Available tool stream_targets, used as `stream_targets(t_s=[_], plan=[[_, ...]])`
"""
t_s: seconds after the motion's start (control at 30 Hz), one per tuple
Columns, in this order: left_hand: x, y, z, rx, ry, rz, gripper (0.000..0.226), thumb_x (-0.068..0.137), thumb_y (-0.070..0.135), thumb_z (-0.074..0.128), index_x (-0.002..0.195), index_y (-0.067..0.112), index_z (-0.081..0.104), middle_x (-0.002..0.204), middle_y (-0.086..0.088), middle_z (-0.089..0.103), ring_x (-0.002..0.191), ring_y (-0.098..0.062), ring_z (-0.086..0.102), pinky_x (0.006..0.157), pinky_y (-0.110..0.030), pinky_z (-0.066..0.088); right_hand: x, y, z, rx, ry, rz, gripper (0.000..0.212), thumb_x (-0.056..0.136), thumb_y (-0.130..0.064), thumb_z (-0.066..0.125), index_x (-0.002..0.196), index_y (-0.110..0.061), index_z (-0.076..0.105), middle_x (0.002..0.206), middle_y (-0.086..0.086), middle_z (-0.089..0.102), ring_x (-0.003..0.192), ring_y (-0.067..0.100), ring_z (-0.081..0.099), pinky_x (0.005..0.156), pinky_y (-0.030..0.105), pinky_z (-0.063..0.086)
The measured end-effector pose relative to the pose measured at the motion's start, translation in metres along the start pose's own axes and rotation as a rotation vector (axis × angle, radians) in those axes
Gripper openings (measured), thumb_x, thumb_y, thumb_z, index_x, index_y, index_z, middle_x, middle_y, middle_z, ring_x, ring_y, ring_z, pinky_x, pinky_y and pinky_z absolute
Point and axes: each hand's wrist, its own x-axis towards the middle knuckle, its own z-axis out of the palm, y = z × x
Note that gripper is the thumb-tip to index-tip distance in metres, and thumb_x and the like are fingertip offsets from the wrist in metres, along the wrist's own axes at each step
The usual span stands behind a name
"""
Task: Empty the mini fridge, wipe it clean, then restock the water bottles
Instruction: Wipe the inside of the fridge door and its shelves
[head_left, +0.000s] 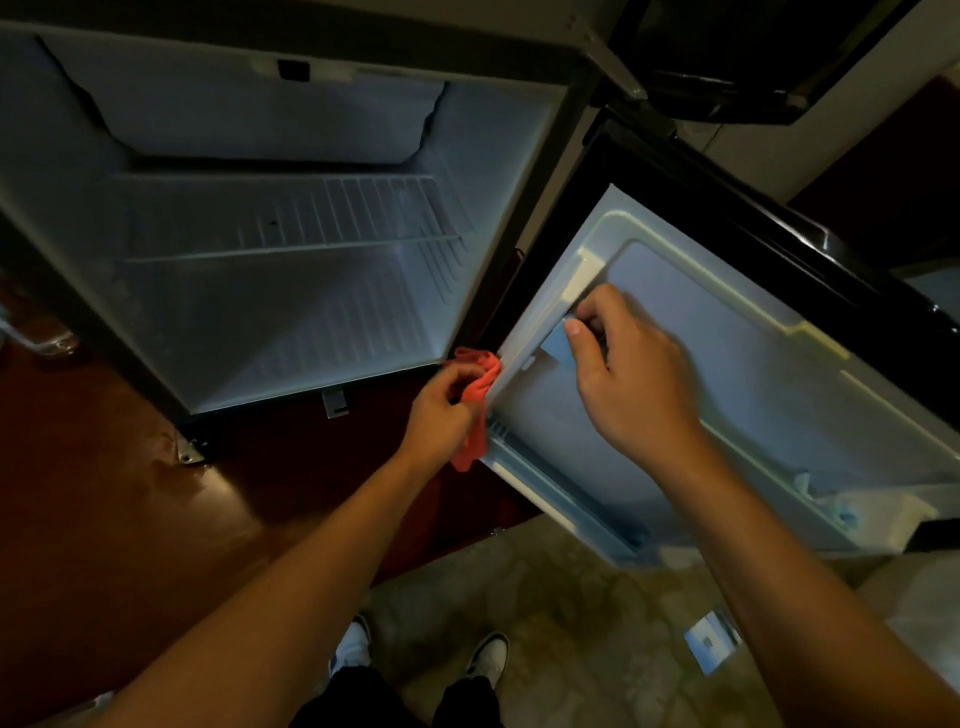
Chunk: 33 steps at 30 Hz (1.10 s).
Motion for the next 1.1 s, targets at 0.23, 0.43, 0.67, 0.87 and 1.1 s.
stream_targets(t_s=[0.23,0.43,0.67,0.87,1.1], plan=[[0.006,-0.021,-0.001,0.009,0.040,-0.181,0.031,0.085,-0.009,0.062,0.099,0.017,0.070,0.095,0.015,0.062,0.090,-0.009,0.059,0.096,-0.035,0.049,0.000,0.001,0.002,-0.024,0.003,0.011,0.011,0.102,-0.030,0.045,0.092,-0.025,0.044,0.083,-0.005,0.057,0.069,0.019,0.053,0.057,0.032,0.034],[0.005,-0.007,0.001,-0.018,0.031,-0.189,0.037,0.080,-0.006,0.060,0.088,0.028,0.073,0.100,0.014,0.066,0.098,-0.014,0.063,0.088,-0.036,0.053,0.000,-0.001,0.001,-0.014,-0.002,0.013,0.012,0.102,-0.030,0.045,0.092,-0.023,0.045,0.079,-0.006,0.056,0.068,0.018,0.054,0.058,0.035,0.040],[0.000,0.059,0.005,-0.189,-0.043,0.043,0.032,0.082,-0.007,0.063,0.085,0.023,0.074,0.097,0.018,0.071,0.097,-0.002,0.064,0.086,-0.021,0.051,0.000,-0.001,0.001,-0.029,0.022,0.014,0.013,0.102,-0.030,0.046,0.089,-0.026,0.043,0.074,-0.009,0.049,0.064,0.016,0.049,0.057,0.031,0.030],[0.002,0.065,0.004,-0.227,-0.006,0.093,0.028,0.082,-0.003,0.063,0.090,0.021,0.074,0.108,-0.001,0.071,0.103,-0.014,0.065,0.092,-0.028,0.051,-0.001,-0.003,0.003,-0.042,0.034,0.014,0.013,0.102,-0.030,0.046,0.090,-0.026,0.042,0.073,-0.011,0.047,0.063,0.015,0.048,0.057,0.031,0.031],[0.006,0.014,0.006,-0.352,0.122,-0.206,0.034,0.078,-0.018,0.058,0.089,0.010,0.073,0.090,0.008,0.072,0.081,0.001,0.067,0.074,-0.010,0.050,-0.001,-0.003,0.001,0.012,0.002,0.033,0.012,0.102,-0.030,0.046,0.090,-0.026,0.044,0.068,-0.012,0.049,0.062,0.011,0.049,0.055,0.031,0.031]])
